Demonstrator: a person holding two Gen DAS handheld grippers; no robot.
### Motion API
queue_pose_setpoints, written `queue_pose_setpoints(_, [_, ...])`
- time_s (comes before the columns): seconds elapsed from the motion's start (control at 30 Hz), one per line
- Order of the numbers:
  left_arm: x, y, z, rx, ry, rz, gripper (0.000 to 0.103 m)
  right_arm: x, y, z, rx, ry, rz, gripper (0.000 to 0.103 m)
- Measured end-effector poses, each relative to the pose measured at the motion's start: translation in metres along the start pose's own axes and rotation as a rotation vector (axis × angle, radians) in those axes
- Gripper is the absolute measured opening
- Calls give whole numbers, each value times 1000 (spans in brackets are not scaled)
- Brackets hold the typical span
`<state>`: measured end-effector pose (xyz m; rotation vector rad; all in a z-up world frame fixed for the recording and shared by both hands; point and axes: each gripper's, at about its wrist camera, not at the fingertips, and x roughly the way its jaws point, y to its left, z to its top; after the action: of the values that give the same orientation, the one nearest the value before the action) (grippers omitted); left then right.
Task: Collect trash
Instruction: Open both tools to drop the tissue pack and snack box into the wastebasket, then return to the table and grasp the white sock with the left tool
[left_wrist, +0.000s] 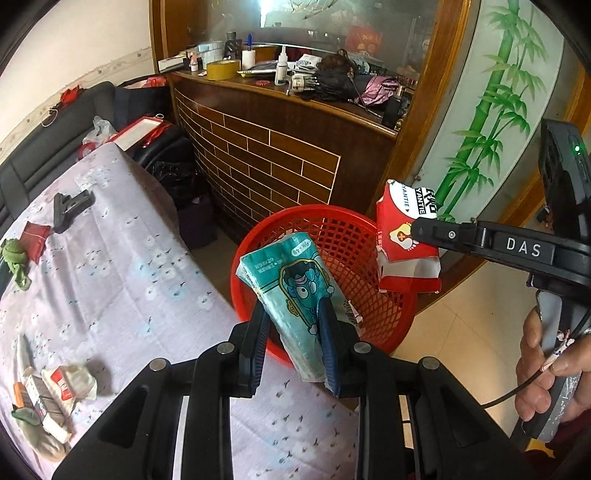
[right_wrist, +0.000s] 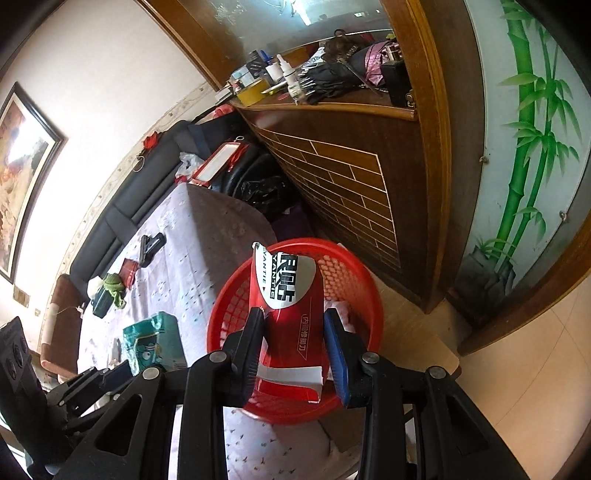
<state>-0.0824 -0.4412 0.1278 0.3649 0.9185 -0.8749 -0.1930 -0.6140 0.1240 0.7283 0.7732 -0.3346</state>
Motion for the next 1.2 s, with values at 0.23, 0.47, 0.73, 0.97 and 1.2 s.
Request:
queue_pose_setpoints(0.23, [9, 0, 14, -31, -8, 6, 40, 15, -2, 16, -15, 17, -2, 44])
queue_pose_setpoints(0.47, [-5, 14, 4, -73, -30, 64, 48, 9, 1, 18, -42, 11, -9, 57])
queue_pose_setpoints(0.73, [-29, 48, -31, -216, -30, 139, 52, 7, 22, -7, -128, 86, 65, 57])
queue_pose_setpoints(0.97, [-54, 83, -77, -308, -43, 174, 52, 11, 64, -46, -260, 170, 173, 57])
queue_pose_setpoints(1.2, [-92, 130, -129, -321, -46, 174, 53, 5, 117, -87, -289, 157, 186, 57])
